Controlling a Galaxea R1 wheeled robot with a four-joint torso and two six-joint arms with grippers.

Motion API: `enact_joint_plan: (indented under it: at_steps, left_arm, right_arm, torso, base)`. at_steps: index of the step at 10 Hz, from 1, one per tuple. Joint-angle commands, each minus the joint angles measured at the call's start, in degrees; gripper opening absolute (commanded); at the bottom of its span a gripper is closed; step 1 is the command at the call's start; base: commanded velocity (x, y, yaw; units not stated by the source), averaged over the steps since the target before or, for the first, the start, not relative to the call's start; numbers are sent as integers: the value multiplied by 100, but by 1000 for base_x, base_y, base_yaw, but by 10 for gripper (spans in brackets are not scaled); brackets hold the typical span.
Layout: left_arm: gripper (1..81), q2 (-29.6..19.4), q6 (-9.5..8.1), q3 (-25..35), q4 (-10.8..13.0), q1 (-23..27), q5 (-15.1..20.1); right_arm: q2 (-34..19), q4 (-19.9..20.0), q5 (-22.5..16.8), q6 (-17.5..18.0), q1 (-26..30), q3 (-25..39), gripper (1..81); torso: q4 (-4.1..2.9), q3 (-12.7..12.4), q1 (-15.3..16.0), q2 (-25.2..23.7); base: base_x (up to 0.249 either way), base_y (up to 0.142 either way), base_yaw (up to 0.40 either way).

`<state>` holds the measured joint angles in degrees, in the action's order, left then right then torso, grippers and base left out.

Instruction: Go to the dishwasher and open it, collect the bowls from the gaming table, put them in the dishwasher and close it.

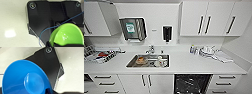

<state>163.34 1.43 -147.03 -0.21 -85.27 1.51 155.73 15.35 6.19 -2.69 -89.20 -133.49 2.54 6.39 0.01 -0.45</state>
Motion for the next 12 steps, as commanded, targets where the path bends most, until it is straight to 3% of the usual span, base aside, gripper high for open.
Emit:
enact_joint_plan:
  at_steps: [1,2,4,11,12]
  left_arm:
    - [10,-820,-28,1045,-190,313,350]
    - [10,-1100,-28,1446,-199,383,350]
    - [10,-1479,-55,1923,-287,533,359]
    - [10,-2990,-81,3505,-787,1482,559]
    - [10,-3061,-72,3541,-867,1745,719]
  right_arm:
    - [-585,30,-338,15,239,606,10]
    - [-751,38,-338,15,284,833,10]
    - [-866,47,-338,15,336,975,10]
    - [-892,4,-294,15,336,1028,10]
    - [-892,3,-285,15,345,1028,10]
  torso:
    - [0,124,0,0]
    - [0,489,0,0]
    - [0,702,-1,-2]
    - [0,2055,2,5]
    - [0,1703,5,5]
  base:
    - [0,0,0]
    - [0,0,0]
    - [0,0,0]
    - [0,0,0]
    - [0,0,0]
